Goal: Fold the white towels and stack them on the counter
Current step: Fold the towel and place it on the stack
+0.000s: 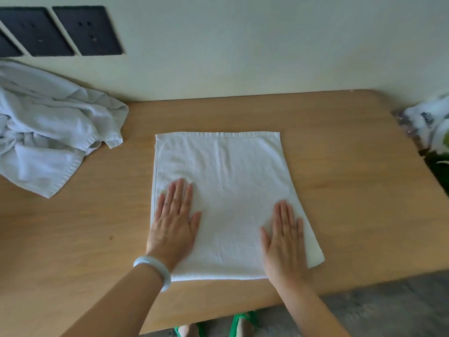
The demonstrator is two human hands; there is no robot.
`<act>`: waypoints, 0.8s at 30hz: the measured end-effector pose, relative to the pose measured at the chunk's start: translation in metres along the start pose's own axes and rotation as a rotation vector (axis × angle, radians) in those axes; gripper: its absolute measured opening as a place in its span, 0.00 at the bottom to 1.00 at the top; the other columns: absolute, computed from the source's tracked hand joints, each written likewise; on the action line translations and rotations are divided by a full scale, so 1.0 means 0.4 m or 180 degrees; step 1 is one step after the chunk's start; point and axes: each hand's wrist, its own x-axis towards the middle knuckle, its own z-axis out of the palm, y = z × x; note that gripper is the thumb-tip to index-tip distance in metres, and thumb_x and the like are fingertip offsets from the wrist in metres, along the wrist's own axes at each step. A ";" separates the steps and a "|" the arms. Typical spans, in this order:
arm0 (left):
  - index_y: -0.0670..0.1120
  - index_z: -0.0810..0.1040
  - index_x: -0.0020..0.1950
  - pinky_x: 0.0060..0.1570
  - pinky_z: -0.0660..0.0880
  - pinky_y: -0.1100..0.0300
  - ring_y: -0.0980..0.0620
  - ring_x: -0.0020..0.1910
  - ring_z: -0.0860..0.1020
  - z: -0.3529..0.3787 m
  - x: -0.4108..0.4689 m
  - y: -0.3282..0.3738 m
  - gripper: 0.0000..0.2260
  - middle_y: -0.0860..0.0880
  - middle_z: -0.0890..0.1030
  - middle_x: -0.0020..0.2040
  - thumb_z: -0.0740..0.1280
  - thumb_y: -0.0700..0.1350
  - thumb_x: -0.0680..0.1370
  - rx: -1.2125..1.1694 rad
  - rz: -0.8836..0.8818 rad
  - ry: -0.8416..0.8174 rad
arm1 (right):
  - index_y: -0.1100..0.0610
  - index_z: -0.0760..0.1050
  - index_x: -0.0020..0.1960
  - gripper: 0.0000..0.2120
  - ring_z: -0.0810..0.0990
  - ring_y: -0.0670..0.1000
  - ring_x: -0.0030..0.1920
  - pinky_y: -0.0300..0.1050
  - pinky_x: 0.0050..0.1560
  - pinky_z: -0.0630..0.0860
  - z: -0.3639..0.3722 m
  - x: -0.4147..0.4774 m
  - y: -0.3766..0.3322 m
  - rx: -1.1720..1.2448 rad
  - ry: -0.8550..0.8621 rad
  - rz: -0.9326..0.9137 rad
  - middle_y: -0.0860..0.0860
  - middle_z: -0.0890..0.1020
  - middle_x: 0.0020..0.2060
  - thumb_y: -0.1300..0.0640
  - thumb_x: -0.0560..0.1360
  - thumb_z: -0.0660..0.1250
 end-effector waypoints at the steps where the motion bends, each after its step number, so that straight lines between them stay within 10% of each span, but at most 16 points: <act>1: 0.46 0.49 0.81 0.77 0.47 0.49 0.49 0.80 0.47 -0.003 -0.002 0.004 0.29 0.47 0.49 0.81 0.46 0.57 0.82 0.0016 -0.0024 -0.0015 | 0.61 0.51 0.78 0.31 0.51 0.52 0.78 0.54 0.75 0.51 -0.012 0.001 0.030 0.0118 -0.0065 -0.0118 0.55 0.53 0.78 0.43 0.82 0.43; 7: 0.39 0.62 0.77 0.77 0.54 0.47 0.45 0.78 0.55 -0.027 0.100 0.160 0.26 0.41 0.59 0.78 0.47 0.51 0.82 0.0016 0.0713 -0.0061 | 0.58 0.65 0.73 0.25 0.66 0.49 0.71 0.42 0.69 0.66 -0.105 0.001 0.123 0.1335 0.0318 0.0186 0.49 0.70 0.69 0.62 0.78 0.65; 11: 0.42 0.57 0.79 0.78 0.48 0.51 0.47 0.79 0.50 -0.027 0.284 0.357 0.24 0.44 0.53 0.80 0.47 0.49 0.84 0.0066 0.1505 -0.0361 | 0.51 0.73 0.53 0.06 0.73 0.45 0.51 0.40 0.50 0.75 -0.158 -0.011 0.198 0.1079 -0.0306 0.1153 0.45 0.73 0.50 0.52 0.77 0.66; 19: 0.43 0.45 0.80 0.74 0.53 0.47 0.44 0.77 0.52 -0.018 0.482 0.510 0.32 0.46 0.46 0.81 0.50 0.59 0.83 0.0563 0.0925 -0.0773 | 0.54 0.75 0.37 0.12 0.73 0.45 0.35 0.35 0.34 0.68 -0.183 0.012 0.236 0.1908 -0.1086 0.1290 0.47 0.73 0.41 0.48 0.75 0.67; 24: 0.42 0.38 0.79 0.77 0.40 0.47 0.46 0.79 0.39 0.033 0.499 0.489 0.34 0.44 0.39 0.80 0.42 0.62 0.82 0.0610 0.0661 -0.0598 | 0.55 0.63 0.31 0.20 0.62 0.47 0.26 0.41 0.29 0.60 -0.187 0.048 0.264 0.2160 -0.1169 0.1353 0.47 0.65 0.24 0.46 0.76 0.63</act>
